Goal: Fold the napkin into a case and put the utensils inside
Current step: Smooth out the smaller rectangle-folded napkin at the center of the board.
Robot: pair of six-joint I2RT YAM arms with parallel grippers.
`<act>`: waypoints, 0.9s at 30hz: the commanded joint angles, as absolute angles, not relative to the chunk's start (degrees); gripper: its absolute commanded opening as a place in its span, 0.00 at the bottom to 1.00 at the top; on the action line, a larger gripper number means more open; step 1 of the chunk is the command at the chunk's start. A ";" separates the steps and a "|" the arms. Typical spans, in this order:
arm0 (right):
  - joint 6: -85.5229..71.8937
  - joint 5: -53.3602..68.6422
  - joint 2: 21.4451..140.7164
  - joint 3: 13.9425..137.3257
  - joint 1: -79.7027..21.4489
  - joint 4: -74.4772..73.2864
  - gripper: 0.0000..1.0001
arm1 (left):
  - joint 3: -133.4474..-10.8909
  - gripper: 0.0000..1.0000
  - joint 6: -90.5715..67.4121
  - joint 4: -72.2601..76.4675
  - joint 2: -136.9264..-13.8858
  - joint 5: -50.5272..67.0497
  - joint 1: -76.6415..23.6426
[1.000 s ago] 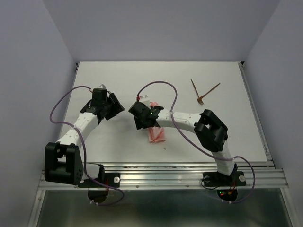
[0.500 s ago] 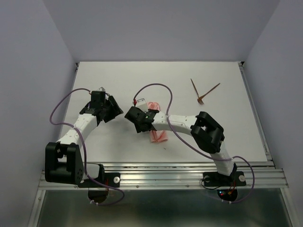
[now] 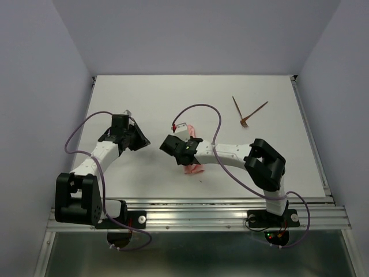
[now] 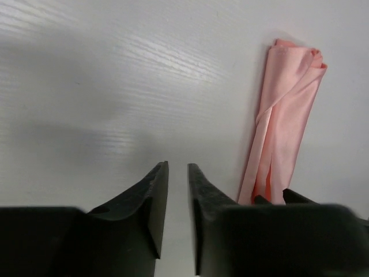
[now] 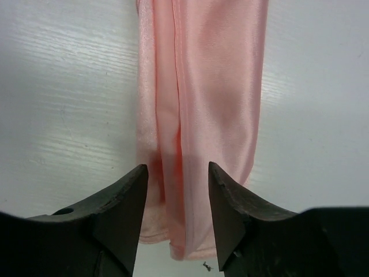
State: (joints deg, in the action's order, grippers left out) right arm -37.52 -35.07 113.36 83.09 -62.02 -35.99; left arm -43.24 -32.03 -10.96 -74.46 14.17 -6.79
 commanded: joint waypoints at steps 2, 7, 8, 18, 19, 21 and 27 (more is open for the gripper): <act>-38.76 -35.51 108.81 81.74 -62.75 -35.24 0.48 | -40.17 0.17 -31.55 -8.26 -73.56 21.35 -9.84; -39.20 -33.31 108.37 78.93 -62.75 -34.63 0.42 | -37.62 0.00 -32.51 -6.95 -74.27 26.53 -16.24; -39.29 -33.22 108.20 78.66 -62.75 -34.63 0.41 | -36.92 0.00 -32.95 -6.68 -74.44 26.63 -17.39; -40.17 -31.55 107.49 76.38 -62.75 -34.28 0.28 | -34.36 0.00 -37.79 -0.62 -79.62 29.79 -24.96; -40.25 -31.90 107.49 76.29 -62.75 -34.28 0.26 | -34.37 0.00 -37.88 -0.44 -80.06 29.97 -25.31; -40.25 -32.17 107.31 76.20 -62.75 -34.28 0.19 | -34.54 0.00 -38.23 -0.44 -81.38 30.23 -26.36; -39.99 -32.34 106.96 76.90 -62.75 -34.19 0.04 | -34.45 0.00 -39.46 3.25 -83.93 30.85 -28.74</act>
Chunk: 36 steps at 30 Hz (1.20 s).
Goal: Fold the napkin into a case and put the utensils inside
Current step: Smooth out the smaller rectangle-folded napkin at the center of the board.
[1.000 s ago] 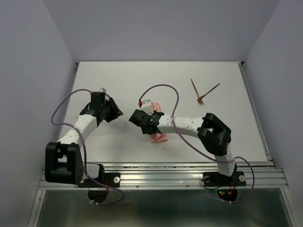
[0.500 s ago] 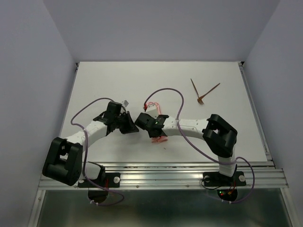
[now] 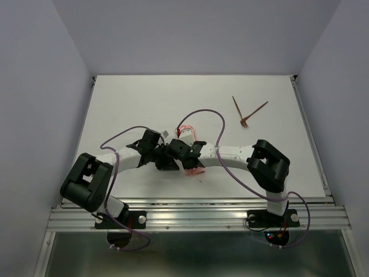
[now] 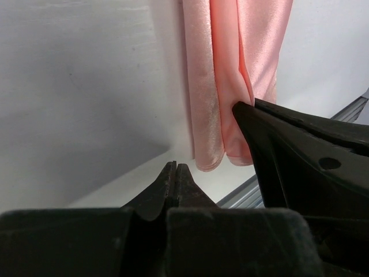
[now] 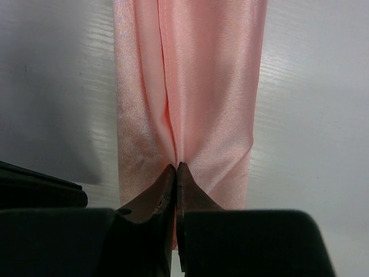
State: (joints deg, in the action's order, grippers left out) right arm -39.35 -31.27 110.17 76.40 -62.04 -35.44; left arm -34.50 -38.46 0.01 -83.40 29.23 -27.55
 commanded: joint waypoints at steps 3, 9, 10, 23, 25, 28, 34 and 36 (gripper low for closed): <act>-39.73 -32.17 106.61 77.25 -62.75 -33.93 0.02 | -33.93 0.00 -40.52 5.01 -85.25 31.11 -29.79; -39.29 -31.73 106.52 78.22 -62.75 -33.93 0.01 | -33.22 0.00 -41.22 7.38 -87.71 31.38 -31.11; -39.20 -31.64 106.44 78.40 -62.75 -33.93 0.01 | -33.05 0.00 -41.22 7.82 -88.06 31.46 -31.11; -38.23 -29.88 107.75 81.38 -62.75 -32.96 0.01 | -32.78 0.00 -42.10 9.75 -89.65 31.55 -31.46; -38.06 -29.80 107.93 81.91 -62.75 -32.87 0.01 | -32.78 0.00 -42.10 9.93 -89.82 31.55 -31.46; -37.97 -29.62 108.19 82.26 -62.75 -32.69 0.02 | -32.87 0.00 -42.28 10.11 -90.00 31.55 -31.55; -37.71 -28.83 108.89 83.05 -62.75 -31.99 0.02 | -32.52 0.00 -42.28 10.46 -90.53 31.46 -31.73; -37.79 -28.30 109.25 83.23 -62.75 -31.56 0.02 | -32.43 0.00 -42.36 10.63 -90.62 31.46 -31.82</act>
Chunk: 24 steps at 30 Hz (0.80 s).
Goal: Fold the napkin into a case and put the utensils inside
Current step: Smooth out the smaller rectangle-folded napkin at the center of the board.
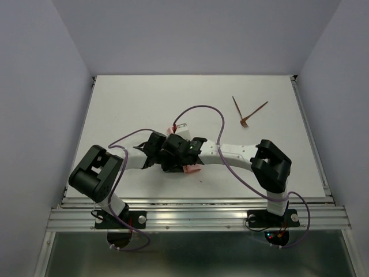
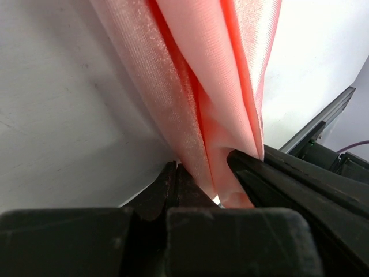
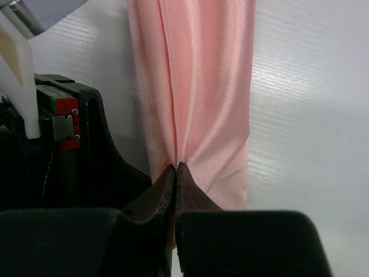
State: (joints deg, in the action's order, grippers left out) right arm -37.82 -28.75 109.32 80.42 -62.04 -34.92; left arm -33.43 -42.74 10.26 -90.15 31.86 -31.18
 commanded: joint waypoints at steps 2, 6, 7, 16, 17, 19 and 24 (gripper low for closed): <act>-37.79 -28.04 109.86 83.23 -62.75 -31.29 0.02 | -32.26 0.00 -42.36 10.64 -90.62 31.46 -31.82; -38.06 -27.60 110.83 82.71 -62.75 -30.59 0.06 | -31.91 0.00 -42.36 10.72 -90.09 31.20 -31.82; -38.14 -27.42 111.09 82.62 -62.75 -30.59 0.09 | -31.90 0.00 -42.36 10.64 -90.00 31.11 -31.82; -38.85 -27.51 107.67 80.77 -62.75 -29.97 0.30 | -32.17 0.00 -40.17 6.51 -86.75 27.52 -31.64; -38.85 -27.60 107.23 80.68 -62.75 -29.97 0.31 | -32.34 0.00 -39.82 5.29 -86.31 27.25 -31.55; -39.02 -27.69 105.83 80.16 -62.75 -29.80 0.33 | -32.52 0.00 -38.85 3.18 -84.91 26.11 -31.29; -39.29 -28.39 103.63 78.93 -62.75 -29.44 0.38 | -32.26 0.00 -36.57 -2.00 -81.48 23.30 -30.50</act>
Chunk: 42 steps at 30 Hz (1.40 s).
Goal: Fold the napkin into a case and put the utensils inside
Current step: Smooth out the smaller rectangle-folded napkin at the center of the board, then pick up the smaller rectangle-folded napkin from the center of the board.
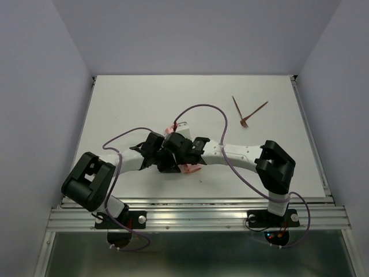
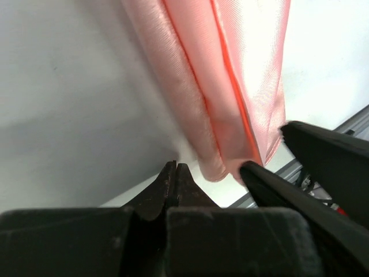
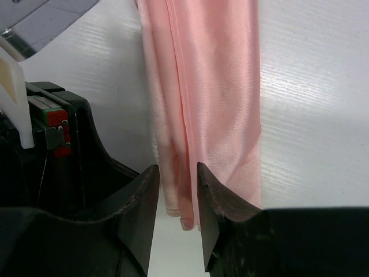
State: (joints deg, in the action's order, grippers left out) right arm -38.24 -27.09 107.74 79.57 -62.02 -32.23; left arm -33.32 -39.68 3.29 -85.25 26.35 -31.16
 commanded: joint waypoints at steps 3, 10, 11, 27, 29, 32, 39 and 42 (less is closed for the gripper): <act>-39.03 -28.39 103.62 79.01 -62.75 -29.36 0.42 | -32.52 0.00 -36.04 -5.09 -78.32 21.02 -29.71; -37.09 -28.04 107.66 81.03 -62.75 -30.14 0.54 | -33.49 0.00 -38.75 -11.42 -71.29 15.56 -23.66; -36.83 -28.12 108.19 81.64 -62.75 -30.49 0.55 | -33.40 0.00 -39.02 -11.95 -70.50 15.47 -22.34; -28.75 -35.94 118.65 91.40 -64.42 -34.45 0.59 | -32.78 0.00 -40.69 -11.69 -68.20 15.38 -16.87; -28.48 -37.52 119.79 92.37 -64.95 -34.89 0.56 | -32.78 0.00 -40.61 -11.78 -68.20 15.29 -16.87; -28.57 -40.07 122.43 93.51 -65.48 -36.56 0.55 | -32.96 0.00 -40.43 -11.78 -68.55 15.12 -16.87; -28.65 -42.62 124.28 93.43 -66.09 -36.56 0.52 | -33.22 0.00 -39.64 -11.69 -69.43 14.94 -16.87; -28.91 -42.80 123.84 93.08 -66.09 -36.04 0.48 | -32.87 0.00 -39.81 -11.25 -69.52 15.29 -16.87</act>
State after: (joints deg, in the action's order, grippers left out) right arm -28.69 -39.53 123.48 91.79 -65.67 -35.55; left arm -33.26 -40.36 -11.84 -69.38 15.81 -17.02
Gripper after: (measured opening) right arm 0.493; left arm 0.019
